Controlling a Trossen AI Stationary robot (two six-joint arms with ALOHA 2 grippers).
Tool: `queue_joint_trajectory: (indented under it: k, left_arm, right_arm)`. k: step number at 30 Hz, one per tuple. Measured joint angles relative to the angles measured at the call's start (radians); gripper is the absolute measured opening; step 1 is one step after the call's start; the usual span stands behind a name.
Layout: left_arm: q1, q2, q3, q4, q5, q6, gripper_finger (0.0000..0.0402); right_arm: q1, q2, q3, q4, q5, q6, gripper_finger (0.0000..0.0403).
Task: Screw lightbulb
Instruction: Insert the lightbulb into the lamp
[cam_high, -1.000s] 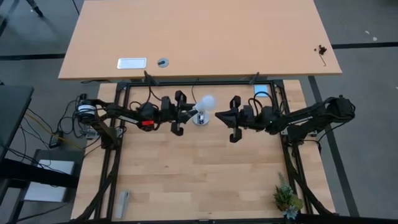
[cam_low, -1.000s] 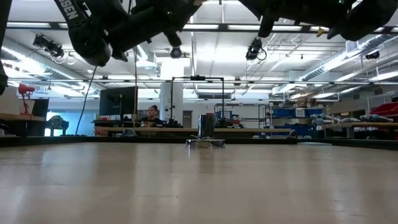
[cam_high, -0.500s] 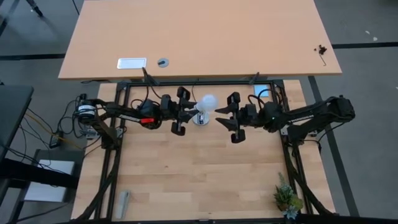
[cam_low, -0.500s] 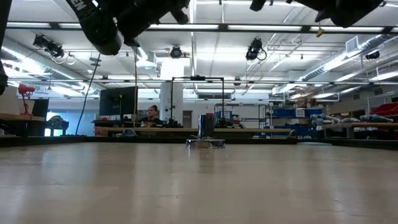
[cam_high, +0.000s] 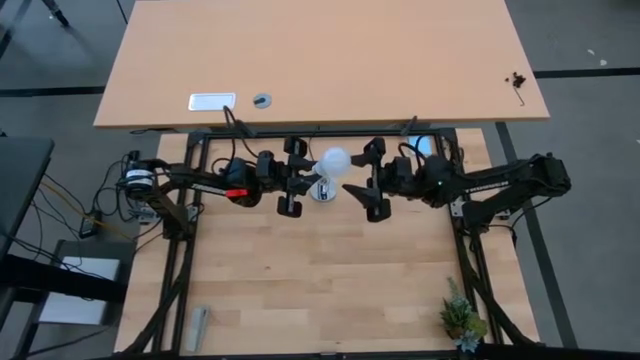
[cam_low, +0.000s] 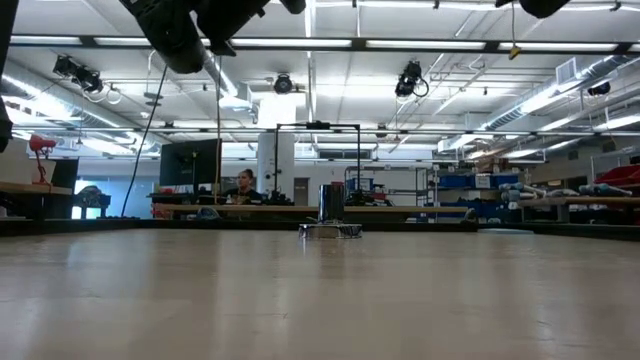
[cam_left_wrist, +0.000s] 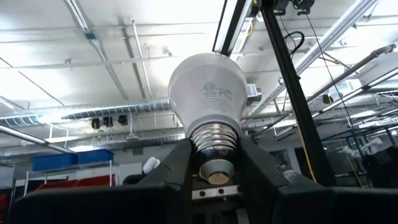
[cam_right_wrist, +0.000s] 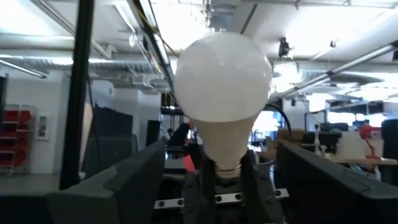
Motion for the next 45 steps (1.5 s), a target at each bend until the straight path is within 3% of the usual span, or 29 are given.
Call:
queue_joint_trajectory:
  k: [4,14,27,45]
  left_arm:
    - [0.0,0.0,0.0,-0.031,-0.022,0.0,0.0092]
    - [0.0,0.003,0.0,-0.094,-0.03,0.003,0.0092]
    - [-0.001,0.004,-0.067,-0.023,-0.07,0.029,0.0092]
    - [0.0,0.004,-0.068,-0.006,-0.086,0.033,0.0092]
  right_arm:
    - [-0.012,0.003,0.057,-0.1,0.002,0.002,0.0331]
    - [-0.014,0.124,0.173,-0.109,0.003,0.003,0.0347]
    - [-0.014,0.114,0.184,-0.108,0.007,0.003,0.0346]
    - [-0.021,0.114,0.184,-0.118,0.03,-0.05,0.0337]
